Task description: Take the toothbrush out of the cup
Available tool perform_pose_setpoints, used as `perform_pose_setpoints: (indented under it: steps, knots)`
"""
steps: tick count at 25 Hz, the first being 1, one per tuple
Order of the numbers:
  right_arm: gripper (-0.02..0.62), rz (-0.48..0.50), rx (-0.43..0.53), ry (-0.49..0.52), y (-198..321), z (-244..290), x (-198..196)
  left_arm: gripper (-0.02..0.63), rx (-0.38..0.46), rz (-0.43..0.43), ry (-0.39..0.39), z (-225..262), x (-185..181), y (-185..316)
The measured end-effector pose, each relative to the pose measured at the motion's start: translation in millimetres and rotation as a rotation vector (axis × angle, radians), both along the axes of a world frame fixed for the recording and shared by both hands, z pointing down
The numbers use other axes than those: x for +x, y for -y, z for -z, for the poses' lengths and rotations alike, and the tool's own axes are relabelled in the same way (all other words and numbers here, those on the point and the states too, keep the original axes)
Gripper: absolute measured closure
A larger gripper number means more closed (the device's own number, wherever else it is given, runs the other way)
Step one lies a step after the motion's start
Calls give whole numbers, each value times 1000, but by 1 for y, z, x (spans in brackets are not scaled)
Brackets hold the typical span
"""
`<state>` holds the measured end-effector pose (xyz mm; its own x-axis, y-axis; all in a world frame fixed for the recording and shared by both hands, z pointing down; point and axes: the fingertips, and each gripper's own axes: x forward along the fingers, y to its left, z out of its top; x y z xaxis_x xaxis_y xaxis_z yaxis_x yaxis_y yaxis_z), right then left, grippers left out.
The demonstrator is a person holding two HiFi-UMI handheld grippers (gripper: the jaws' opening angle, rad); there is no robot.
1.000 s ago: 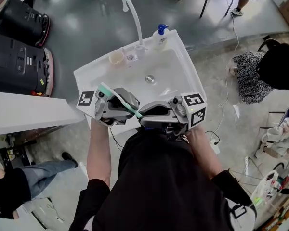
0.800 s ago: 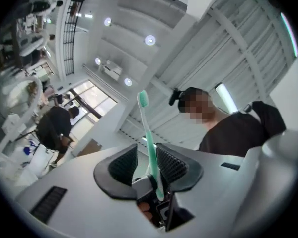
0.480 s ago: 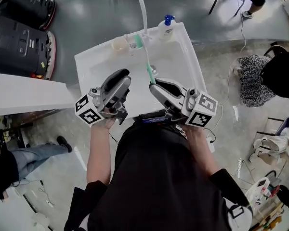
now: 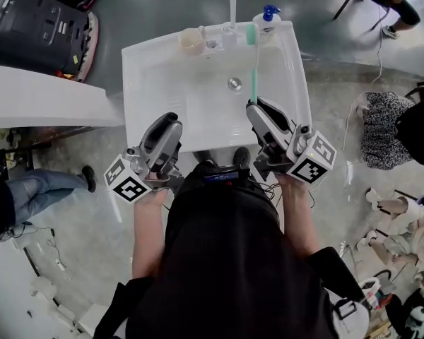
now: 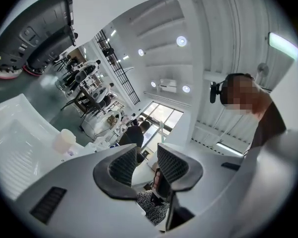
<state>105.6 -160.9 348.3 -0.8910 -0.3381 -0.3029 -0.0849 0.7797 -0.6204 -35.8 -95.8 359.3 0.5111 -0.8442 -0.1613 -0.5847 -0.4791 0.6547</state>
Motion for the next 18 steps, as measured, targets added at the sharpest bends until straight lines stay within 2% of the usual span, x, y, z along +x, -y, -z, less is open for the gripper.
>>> perform_pose_setpoints:
  steps: [6,13,18]
  knots:
    - [529,-13,31,-30,-6,6,-2,485,10,52,-14,9,-12,-4]
    - [529,-62,65,-83,-26,14,-10,485,73,31,-60,27,-19,-4]
    - [529,-95,77,-140,-41,16,-33,485,76,-2,-102,23,-39,-13]
